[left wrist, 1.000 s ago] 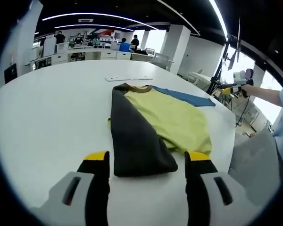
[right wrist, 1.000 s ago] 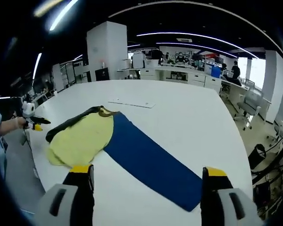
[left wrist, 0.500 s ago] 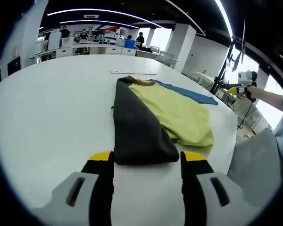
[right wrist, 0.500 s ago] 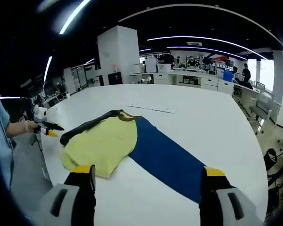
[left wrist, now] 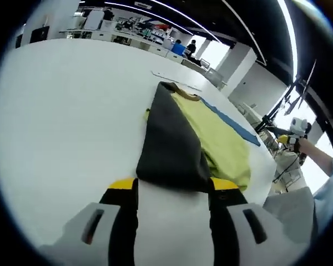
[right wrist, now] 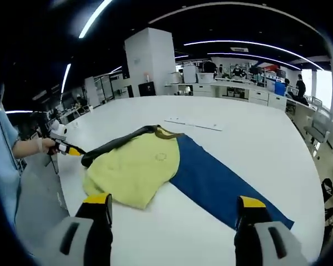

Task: Fold the garment on the visible template until the final outline fits inside the template.

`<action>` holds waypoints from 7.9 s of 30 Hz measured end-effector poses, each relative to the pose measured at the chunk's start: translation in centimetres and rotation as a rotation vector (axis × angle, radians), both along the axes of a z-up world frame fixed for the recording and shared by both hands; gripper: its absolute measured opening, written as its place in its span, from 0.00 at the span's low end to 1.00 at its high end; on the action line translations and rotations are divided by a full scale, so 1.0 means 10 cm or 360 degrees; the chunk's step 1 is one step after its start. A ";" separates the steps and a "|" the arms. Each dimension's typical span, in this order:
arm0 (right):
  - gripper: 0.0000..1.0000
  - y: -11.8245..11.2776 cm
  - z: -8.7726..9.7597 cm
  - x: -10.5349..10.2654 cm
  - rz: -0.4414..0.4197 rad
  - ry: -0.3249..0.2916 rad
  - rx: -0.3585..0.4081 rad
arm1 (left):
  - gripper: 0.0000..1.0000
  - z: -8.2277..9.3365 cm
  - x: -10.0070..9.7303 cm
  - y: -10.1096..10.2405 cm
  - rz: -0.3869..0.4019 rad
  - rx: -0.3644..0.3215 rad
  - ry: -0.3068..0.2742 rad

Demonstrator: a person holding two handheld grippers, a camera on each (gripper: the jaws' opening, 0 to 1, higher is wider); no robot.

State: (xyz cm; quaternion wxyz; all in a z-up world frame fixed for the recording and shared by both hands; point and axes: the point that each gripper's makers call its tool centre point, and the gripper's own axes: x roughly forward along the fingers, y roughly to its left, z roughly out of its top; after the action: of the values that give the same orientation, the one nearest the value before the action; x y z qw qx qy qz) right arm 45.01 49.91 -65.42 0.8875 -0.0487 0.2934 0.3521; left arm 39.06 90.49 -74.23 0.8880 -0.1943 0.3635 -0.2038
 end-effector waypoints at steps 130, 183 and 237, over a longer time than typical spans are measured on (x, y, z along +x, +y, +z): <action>0.87 -0.14 -0.31 -0.46 -0.0090 0.0160 0.0052 | 0.19 -0.08 0.73 -0.71 -0.0379 -0.0015 -0.0075; 0.87 0.27 -0.05 -0.41 -0.0057 -0.0018 -0.0035 | 0.00 0.50 0.96 1.70 0.0192 0.0324 -0.0284; 0.83 0.05 -0.16 -0.16 -0.0195 -0.0015 -0.0097 | 0.00 -0.18 1.62 3.10 0.0598 0.0568 0.0016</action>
State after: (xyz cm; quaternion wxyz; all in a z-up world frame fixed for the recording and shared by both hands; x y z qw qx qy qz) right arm 43.45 50.36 -67.05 0.9069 -0.0593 0.3021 0.2878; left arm 55.28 121.52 -76.02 0.9287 -0.0995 0.3557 0.0330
